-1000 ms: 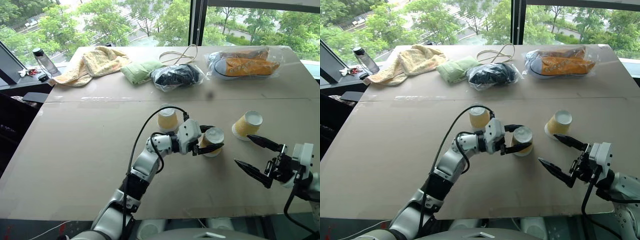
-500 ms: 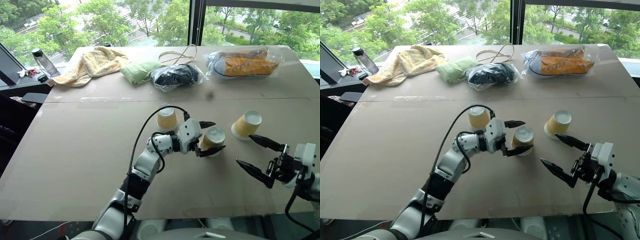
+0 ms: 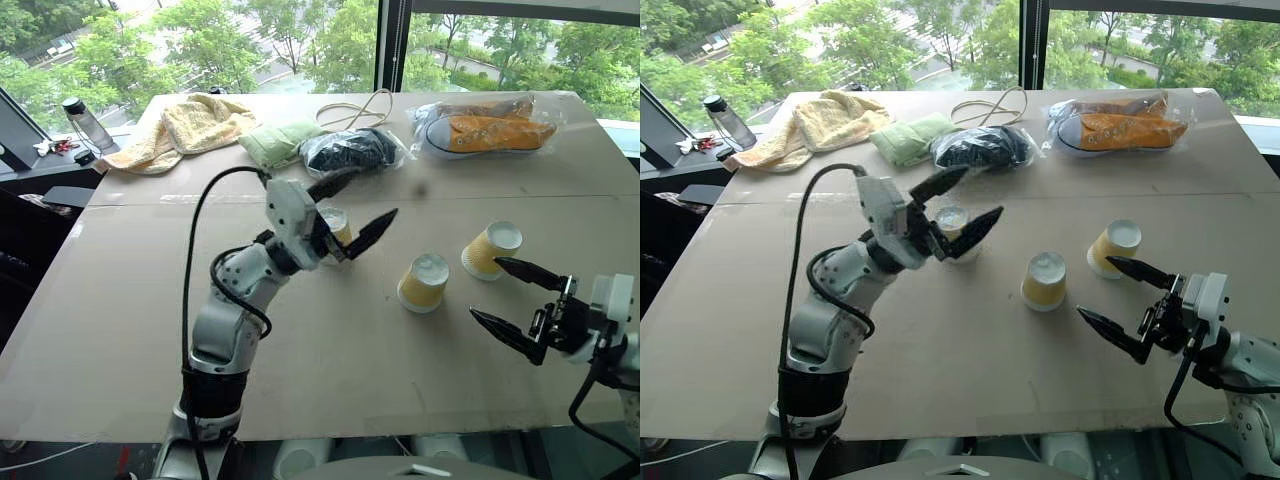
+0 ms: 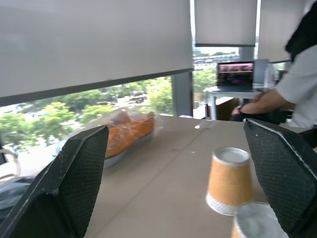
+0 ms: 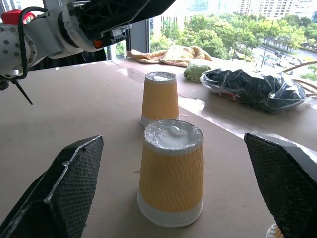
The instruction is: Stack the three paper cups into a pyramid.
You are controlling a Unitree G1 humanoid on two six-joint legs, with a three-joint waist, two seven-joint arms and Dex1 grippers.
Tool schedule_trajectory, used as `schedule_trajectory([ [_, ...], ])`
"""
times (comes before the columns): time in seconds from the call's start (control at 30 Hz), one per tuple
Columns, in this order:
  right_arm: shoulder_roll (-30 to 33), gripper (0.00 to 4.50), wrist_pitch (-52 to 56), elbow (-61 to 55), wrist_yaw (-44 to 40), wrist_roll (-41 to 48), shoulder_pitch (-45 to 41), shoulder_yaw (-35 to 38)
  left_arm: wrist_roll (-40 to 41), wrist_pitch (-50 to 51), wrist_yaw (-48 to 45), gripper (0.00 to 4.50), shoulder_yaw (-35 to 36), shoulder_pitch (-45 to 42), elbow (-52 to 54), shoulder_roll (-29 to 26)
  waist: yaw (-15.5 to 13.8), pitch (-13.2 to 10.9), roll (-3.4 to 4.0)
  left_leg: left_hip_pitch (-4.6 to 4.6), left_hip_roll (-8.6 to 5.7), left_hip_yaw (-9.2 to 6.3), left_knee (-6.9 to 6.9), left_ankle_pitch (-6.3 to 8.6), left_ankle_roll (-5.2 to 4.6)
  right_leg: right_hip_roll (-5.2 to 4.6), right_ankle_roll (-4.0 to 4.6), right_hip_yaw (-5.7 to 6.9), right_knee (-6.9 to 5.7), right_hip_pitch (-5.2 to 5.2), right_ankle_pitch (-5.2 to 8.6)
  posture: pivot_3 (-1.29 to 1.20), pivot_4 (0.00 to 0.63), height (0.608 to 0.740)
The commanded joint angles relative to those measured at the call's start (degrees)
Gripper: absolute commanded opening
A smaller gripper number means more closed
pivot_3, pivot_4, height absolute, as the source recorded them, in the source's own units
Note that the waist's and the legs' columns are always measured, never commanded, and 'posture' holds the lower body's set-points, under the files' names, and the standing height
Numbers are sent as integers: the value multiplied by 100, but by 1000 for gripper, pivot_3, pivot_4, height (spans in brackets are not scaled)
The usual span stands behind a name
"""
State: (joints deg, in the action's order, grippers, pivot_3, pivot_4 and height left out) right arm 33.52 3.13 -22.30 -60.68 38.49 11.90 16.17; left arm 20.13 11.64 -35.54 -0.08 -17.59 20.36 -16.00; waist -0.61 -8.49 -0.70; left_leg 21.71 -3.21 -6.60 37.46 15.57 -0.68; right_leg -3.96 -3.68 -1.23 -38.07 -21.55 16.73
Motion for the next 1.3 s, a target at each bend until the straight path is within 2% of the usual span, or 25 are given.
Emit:
schedule_trajectory([
  [0.03,-1,4500,61,-76,77,188,-253,39,-536,132,748,4446,288,422,139,-123,-3,0,0,0,0,0,0,0,0,5,0,2,0,0,0,0,150,740],
  [0.13,19,4500,134,-10,66,248,-391,64,-793,42,1007,4446,223,924,104,-101,-18,-1,-1,4,-3,3,0,0,0,6,0,-1,9,-1,0,0,150,740],
  [0.23,32,4500,164,32,19,234,-438,43,-891,-64,1071,4446,148,1008,-65,-72,-74,-3,-5,13,-7,-6,0,0,0,-4,0,-3,12,-3,0,0,150,740],
  [0.63,13,4500,152,28,-16,137,-410,3,-1105,-151,1028,4446,-134,813,-730,-38,-14,-1,-2,4,-2,2,-1,0,1,-7,0,-1,4,-3,-4,0,150,740],
  [0.97,-44,4500,94,-100,71,107,-191,15,-1018,-731,724,4446,-251,387,-1330,61,-21,1,0,1,-6,6,2,0,1,-6,-5,-2,2,0,-13,0,150,740],
  [1.3,-51,4500,59,-130,139,104,-114,37,-1007,-1111,654,4446,-259,320,-1569,225,-20,0,-1,4,-4,5,1,-1,1,-7,-5,-2,6,-2,-13,0,150,740],
])
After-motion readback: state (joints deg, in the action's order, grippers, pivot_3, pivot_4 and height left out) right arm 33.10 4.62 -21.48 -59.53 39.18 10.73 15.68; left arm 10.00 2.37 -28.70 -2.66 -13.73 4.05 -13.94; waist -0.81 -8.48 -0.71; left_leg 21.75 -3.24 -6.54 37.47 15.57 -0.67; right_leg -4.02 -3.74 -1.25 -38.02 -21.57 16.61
